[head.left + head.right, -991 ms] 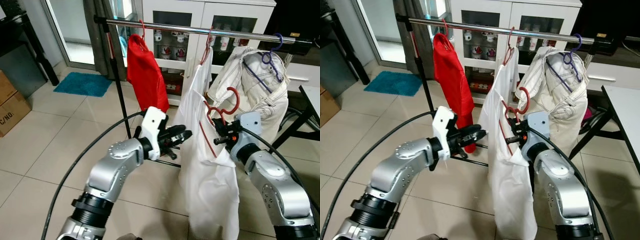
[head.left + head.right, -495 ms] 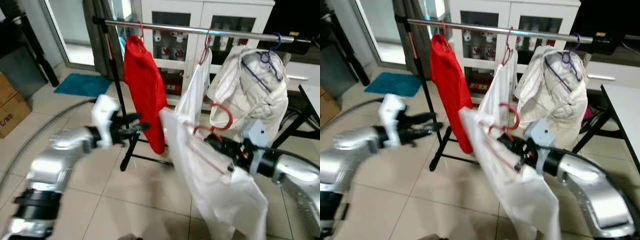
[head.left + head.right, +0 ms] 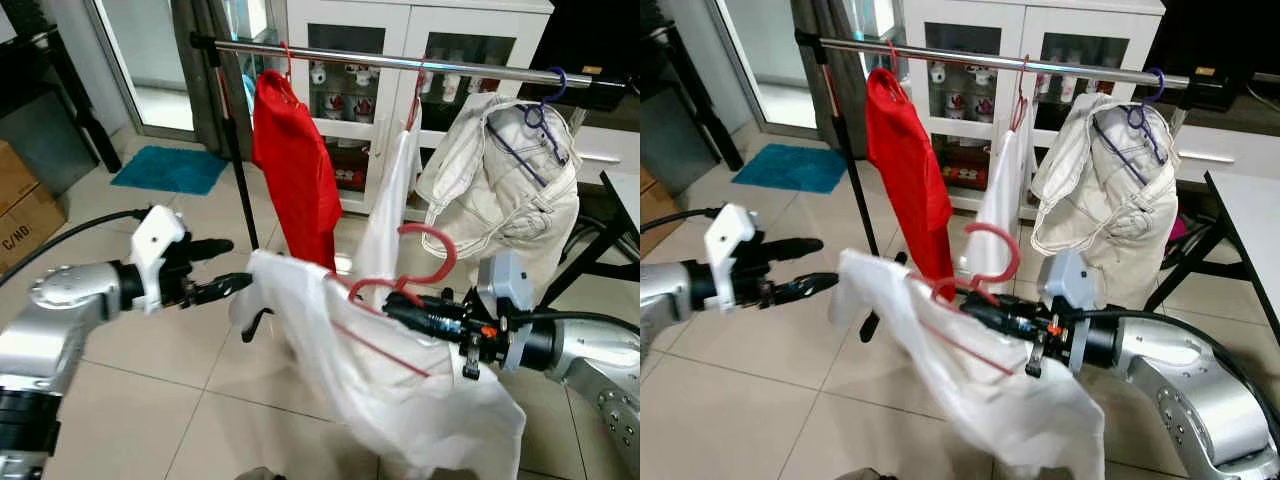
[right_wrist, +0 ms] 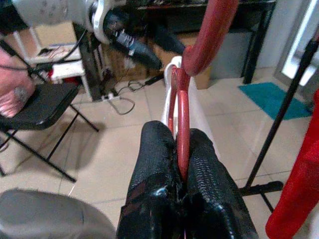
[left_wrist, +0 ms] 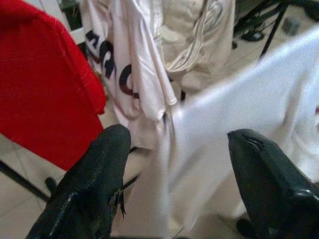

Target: Hang hanger

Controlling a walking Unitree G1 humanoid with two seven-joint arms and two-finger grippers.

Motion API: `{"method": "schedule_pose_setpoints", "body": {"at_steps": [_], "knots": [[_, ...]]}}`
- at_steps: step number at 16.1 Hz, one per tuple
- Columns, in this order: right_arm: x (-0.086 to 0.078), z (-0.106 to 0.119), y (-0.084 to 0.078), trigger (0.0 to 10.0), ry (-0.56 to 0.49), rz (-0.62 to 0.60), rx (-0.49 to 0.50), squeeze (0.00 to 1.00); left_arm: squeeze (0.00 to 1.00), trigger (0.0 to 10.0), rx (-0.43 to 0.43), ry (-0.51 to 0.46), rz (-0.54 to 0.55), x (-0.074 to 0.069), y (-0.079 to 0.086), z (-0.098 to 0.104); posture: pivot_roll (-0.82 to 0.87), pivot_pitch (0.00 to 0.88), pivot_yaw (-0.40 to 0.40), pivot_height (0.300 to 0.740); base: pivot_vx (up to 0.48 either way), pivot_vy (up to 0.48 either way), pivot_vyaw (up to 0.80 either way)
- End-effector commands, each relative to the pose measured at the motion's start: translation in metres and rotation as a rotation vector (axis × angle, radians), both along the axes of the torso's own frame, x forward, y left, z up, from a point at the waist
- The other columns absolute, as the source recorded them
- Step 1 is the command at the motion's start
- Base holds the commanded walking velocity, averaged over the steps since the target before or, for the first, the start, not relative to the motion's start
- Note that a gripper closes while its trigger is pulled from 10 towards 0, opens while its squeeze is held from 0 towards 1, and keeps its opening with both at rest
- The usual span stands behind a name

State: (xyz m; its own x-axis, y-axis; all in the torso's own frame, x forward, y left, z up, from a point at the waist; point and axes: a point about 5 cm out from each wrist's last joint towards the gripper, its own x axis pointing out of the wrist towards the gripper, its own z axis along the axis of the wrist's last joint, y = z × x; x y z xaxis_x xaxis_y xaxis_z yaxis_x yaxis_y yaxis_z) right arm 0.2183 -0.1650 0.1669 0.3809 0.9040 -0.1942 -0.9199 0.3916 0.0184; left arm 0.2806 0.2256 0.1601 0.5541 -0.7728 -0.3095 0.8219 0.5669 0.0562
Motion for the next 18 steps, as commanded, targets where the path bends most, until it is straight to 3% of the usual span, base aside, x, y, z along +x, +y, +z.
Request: {"method": "schedule_pose_setpoints", "body": {"at_steps": [1, 3, 4, 7, 8, 9, 10, 11, 12, 13, 14, 15, 16, 18], "knots": [[-0.001, 0.007, 0.003, 10.0, -0.027, 0.026, -0.014, 0.0, 0.0, 10.0, -0.047, -0.043, -0.044, 0.0, -0.005, 0.016, -0.14, 0.0, 0.047, 0.74, 0.0, 0.0, 0.0], [0.006, 0.006, 0.008, 10.0, -0.052, 0.017, -0.069, 0.0, 0.0, 10.0, -0.152, -0.08, -0.198, -0.002, -0.022, 0.046, -0.14, 0.0, 0.053, 0.74, 0.0, 0.0, 0.0], [0.007, 0.006, 0.01, 10.0, -0.052, 0.018, -0.073, 0.0, 0.0, 10.0, -0.16, -0.067, -0.249, -0.003, -0.027, 0.05, -0.14, 0.0, 0.056, 0.74, 0.0, 0.0, 0.0], [0.013, 0.006, 0.017, 10.0, -0.061, 0.034, -0.09, 0.0, 0.0, 10.0, -0.096, -0.027, -0.426, 0.001, -0.05, 0.051, -0.14, 0.0, 0.065, 0.74, 0.0, 0.0, 0.0], [0.014, 0.006, 0.021, 10.0, -0.068, 0.041, -0.097, 0.0, 0.44, 10.0, -0.048, -0.025, -0.468, 0.006, -0.06, 0.047, -0.14, 0.0, 0.068, 0.74, 0.0, 0.0, 0.0], [0.015, 0.007, 0.025, 10.0, -0.08, 0.047, -0.098, 0.0, 0.49, 10.0, 0.041, -0.035, -0.504, 0.012, -0.068, 0.038, -0.14, 0.0, 0.075, 0.74, 0.0, 0.0, 0.0], [0.014, 0.009, 0.028, 10.0, -0.088, 0.052, -0.098, 0.0, 0.36, 10.0, 0.138, -0.047, -0.542, 0.018, -0.073, 0.032, -0.15, 0.0, 0.078, 0.74, 0.0, 0.0, 0.0], [0.014, 0.009, 0.028, 10.0, -0.089, 0.053, -0.098, 0.0, 0.36, 10.0, 0.152, -0.051, -0.548, 0.019, -0.073, 0.031, -0.15, 0.0, 0.078, 0.74, 0.0, 0.0, 0.0], [0.013, 0.008, 0.031, 10.0, -0.089, 0.062, -0.098, 0.0, 0.0, 10.0, 0.215, -0.049, -0.577, 0.023, -0.073, 0.028, -0.16, 0.0, 0.09, 0.74, 0.0, 0.0, 0.0], [0.012, 0.008, 0.033, 10.0, -0.088, 0.07, -0.1, 0.0, 0.0, 10.0, 0.234, -0.049, -0.594, 0.025, -0.073, 0.028, -0.16, 0.0, 0.09, 0.74, 0.0, 0.0, 0.0], [0.01, 0.008, 0.033, 10.0, -0.087, 0.079, -0.103, 0.0, 0.0, 6.4, 0.238, -0.046, -0.611, 0.027, -0.075, 0.029, -0.16, 0.0, 0.09, 0.74, 0.0, 0.0, 0.0], [0.01, 0.008, 0.033, 10.0, -0.086, 0.081, -0.104, 0.0, 0.0, 1.8, 0.235, -0.047, -0.62, 0.028, -0.077, 0.031, -0.16, 0.0, 0.094, 0.74, 0.0, 0.0, 0.0], [0.01, 0.008, 0.034, 10.0, -0.084, 0.084, -0.106, 0.0, 0.0, 0.0, 0.227, -0.048, -0.635, 0.03, -0.081, 0.033, -0.16, 0.0, 0.094, 0.74, 0.0, 0.0, 0.0], [0.011, 0.007, 0.036, 10.0, -0.085, 0.096, -0.118, 0.0, 0.0, 0.0, 0.246, -0.055, -0.686, 0.034, -0.087, 0.031, -0.16, 0.0, 0.094, 0.74, 0.0, 0.0, 0.0]]}}
